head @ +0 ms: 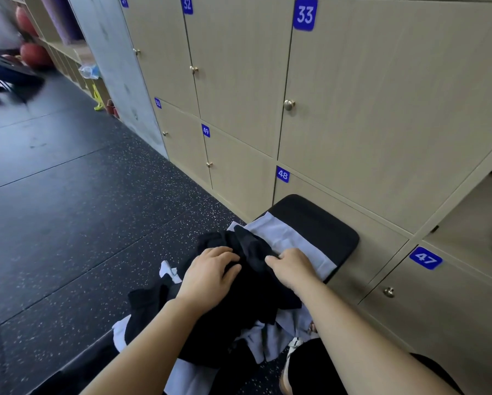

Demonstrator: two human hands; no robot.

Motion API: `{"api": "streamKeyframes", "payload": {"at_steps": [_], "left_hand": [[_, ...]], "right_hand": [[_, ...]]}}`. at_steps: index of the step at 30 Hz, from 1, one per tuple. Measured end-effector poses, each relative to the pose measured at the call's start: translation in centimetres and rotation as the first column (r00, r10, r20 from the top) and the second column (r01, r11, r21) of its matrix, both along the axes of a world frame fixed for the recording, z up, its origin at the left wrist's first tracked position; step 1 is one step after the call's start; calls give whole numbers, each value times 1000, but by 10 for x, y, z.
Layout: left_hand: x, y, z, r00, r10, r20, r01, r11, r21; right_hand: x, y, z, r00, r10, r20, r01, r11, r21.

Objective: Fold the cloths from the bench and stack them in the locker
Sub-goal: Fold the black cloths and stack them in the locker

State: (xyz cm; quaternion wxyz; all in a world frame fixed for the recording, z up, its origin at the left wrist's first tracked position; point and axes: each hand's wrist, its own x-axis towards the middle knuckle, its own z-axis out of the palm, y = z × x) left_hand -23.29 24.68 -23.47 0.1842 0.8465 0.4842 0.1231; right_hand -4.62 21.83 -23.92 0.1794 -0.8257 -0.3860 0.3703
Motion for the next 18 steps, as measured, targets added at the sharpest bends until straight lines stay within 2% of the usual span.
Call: {"api": "streamKeyframes", "payload": {"at_steps": [3,6,9,12,14,16,18], "left_hand": [[-1,0,0,1000,-6,-7,6,1000,3],[0,1,3,1000,-6,-24,5,1000,-6],[3,0,10,999,26,-28,-26,999,-23],[8,-6,27,986,143,90,-133,985,-108],[14,-14,50,920,274,282,-192,939,-286],[22,-22,75,830,418,370,-177,826,-535],[30,-27,93,697,517,496,15,681,-732]], "right_hand": [[3,0,1,997,-22,-78,30,994,102],[2,-4,11,994,-6,-110,37,959,282],[0,-10,27,966,36,-257,78,904,419],[0,-18,50,905,103,-413,147,834,531],[1,-23,67,866,158,-475,165,805,569],[3,-29,82,831,217,-513,156,794,588],[5,-36,95,822,267,-503,112,790,603]]}}
